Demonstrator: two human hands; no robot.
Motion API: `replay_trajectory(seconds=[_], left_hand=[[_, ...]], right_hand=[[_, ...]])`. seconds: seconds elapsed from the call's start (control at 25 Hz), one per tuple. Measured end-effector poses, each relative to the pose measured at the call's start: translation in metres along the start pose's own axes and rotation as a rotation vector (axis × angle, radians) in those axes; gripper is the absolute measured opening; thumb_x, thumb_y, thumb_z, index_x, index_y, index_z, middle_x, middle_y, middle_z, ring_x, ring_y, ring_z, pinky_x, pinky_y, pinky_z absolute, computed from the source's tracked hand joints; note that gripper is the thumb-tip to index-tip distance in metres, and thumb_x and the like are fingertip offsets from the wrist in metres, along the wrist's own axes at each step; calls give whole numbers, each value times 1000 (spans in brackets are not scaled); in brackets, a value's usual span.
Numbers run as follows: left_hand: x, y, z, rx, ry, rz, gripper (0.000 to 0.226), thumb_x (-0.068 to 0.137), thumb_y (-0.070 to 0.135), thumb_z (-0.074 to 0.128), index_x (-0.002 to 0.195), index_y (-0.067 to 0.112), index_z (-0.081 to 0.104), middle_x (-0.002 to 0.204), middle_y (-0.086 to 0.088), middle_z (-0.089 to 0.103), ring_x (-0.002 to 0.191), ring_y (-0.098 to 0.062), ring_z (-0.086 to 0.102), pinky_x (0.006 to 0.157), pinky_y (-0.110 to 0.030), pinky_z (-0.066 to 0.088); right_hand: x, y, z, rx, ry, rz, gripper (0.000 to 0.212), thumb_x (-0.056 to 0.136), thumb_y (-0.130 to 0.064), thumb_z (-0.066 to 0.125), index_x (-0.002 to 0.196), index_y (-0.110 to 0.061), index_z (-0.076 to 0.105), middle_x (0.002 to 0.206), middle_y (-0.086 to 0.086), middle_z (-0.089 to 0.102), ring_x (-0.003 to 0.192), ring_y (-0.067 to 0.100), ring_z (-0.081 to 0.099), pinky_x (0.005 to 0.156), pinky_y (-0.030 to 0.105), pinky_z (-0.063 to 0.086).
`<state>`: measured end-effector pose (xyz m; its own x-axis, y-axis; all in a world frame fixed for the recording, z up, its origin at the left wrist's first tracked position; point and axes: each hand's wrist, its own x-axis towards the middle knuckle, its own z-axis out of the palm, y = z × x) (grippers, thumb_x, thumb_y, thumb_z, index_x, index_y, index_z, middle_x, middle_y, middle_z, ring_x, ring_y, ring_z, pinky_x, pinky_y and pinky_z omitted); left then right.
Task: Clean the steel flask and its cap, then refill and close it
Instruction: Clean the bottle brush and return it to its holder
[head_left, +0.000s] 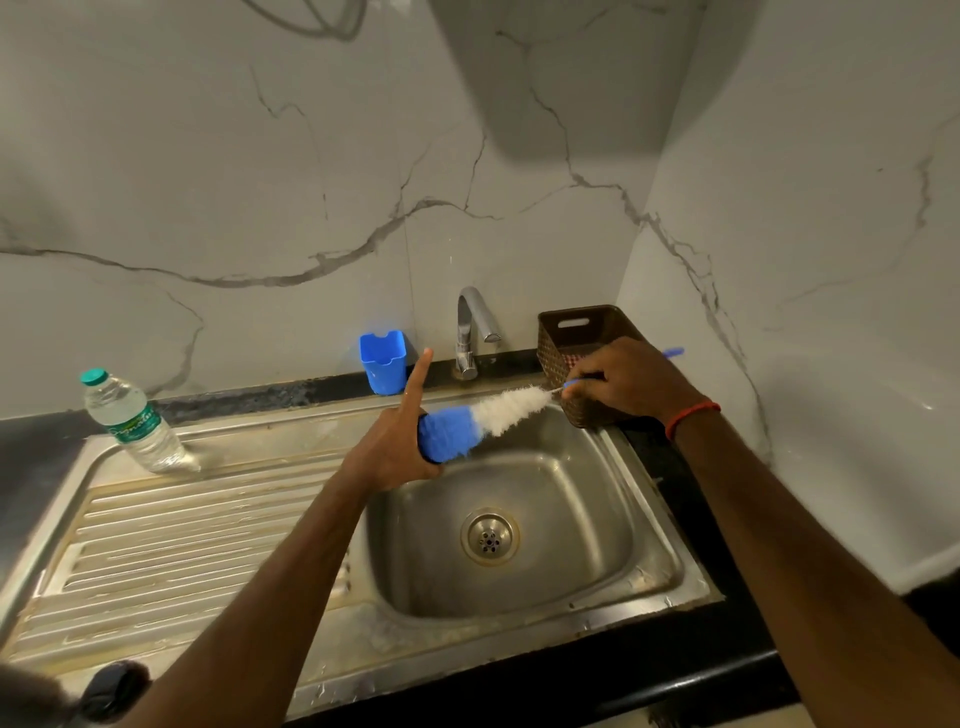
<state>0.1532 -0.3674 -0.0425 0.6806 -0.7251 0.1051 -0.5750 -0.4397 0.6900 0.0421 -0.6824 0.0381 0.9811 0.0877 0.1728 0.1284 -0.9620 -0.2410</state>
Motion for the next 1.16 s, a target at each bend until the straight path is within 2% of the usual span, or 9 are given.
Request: replay_trajectory(seconds=[0.16, 0.32, 0.4, 0.56, 0.76, 0.84, 0.96, 1.08, 1.16], left_hand=[[4, -5, 0, -253, -17, -32, 158, 63, -6, 92, 152, 30, -33, 130, 11, 33, 102, -23, 69, 91, -30, 58], [7, 3, -1, -276, -27, -46, 155, 67, 0, 92, 150, 35, -35, 118, 1, 57, 91, -21, 71, 84, -30, 59], [10, 12, 2, -102, 105, 41, 148, 72, 8, 89, 150, 33, -34, 99, 1, 60, 78, -16, 67, 77, -28, 56], [11, 25, 13, 115, 8, 92, 143, 77, 21, 87, 147, 43, -36, 100, -1, 65, 83, -12, 66, 87, -35, 57], [6, 7, 12, -357, 143, -131, 138, 65, 16, 95, 162, 35, -2, 124, 28, 48, 107, -3, 63, 105, -29, 45], [3, 1, 13, -435, 79, -194, 119, 69, 19, 92, 160, 40, 17, 133, 13, 57, 110, -13, 64, 100, -37, 51], [-14, -16, 21, -622, 65, -258, 75, 83, 17, 81, 147, 33, 47, 109, -7, 73, 74, -21, 68, 63, -29, 57], [-31, -26, 35, -830, 128, -329, 26, 90, 14, 71, 116, 9, 72, 91, -14, 73, 70, -21, 66, 67, -31, 55], [-34, -20, 47, -991, 174, -345, 39, 79, 31, 82, 108, 8, 70, 93, -13, 71, 74, -21, 65, 69, -33, 54]], right_hand=[[5, 2, -7, -212, 408, -307, 28, 91, -40, 59, 93, -18, 76, 76, -3, 66, 76, 13, 50, 73, 36, 40], [8, -2, -14, -216, 476, -373, 29, 92, -39, 58, 92, -17, 76, 77, -2, 68, 76, 20, 57, 74, 40, 44], [9, 1, -18, -135, 316, -184, 40, 94, -48, 51, 92, -18, 76, 79, -2, 70, 76, 19, 63, 73, 38, 50], [21, 12, -18, -66, -184, 226, 45, 101, -47, 47, 84, -12, 70, 76, 3, 66, 72, 19, 62, 72, 36, 48], [9, 23, -9, 168, -162, 230, 49, 91, -61, 52, 73, -20, 71, 68, 0, 68, 65, 14, 65, 68, 26, 49], [6, 22, -14, 119, -130, 163, 54, 85, -69, 46, 73, -23, 71, 67, -2, 69, 65, 13, 65, 68, 25, 50], [2, 27, -24, 64, -92, 149, 49, 80, -73, 45, 66, -29, 63, 62, -9, 62, 61, 6, 60, 63, 19, 42], [-4, 30, -28, -29, -170, 163, 50, 72, -77, 48, 59, -29, 58, 57, -8, 58, 53, 7, 55, 59, 22, 41], [-5, 31, -20, -49, -191, 147, 57, 70, -80, 47, 57, -26, 61, 54, -6, 58, 52, 9, 54, 59, 24, 44]])
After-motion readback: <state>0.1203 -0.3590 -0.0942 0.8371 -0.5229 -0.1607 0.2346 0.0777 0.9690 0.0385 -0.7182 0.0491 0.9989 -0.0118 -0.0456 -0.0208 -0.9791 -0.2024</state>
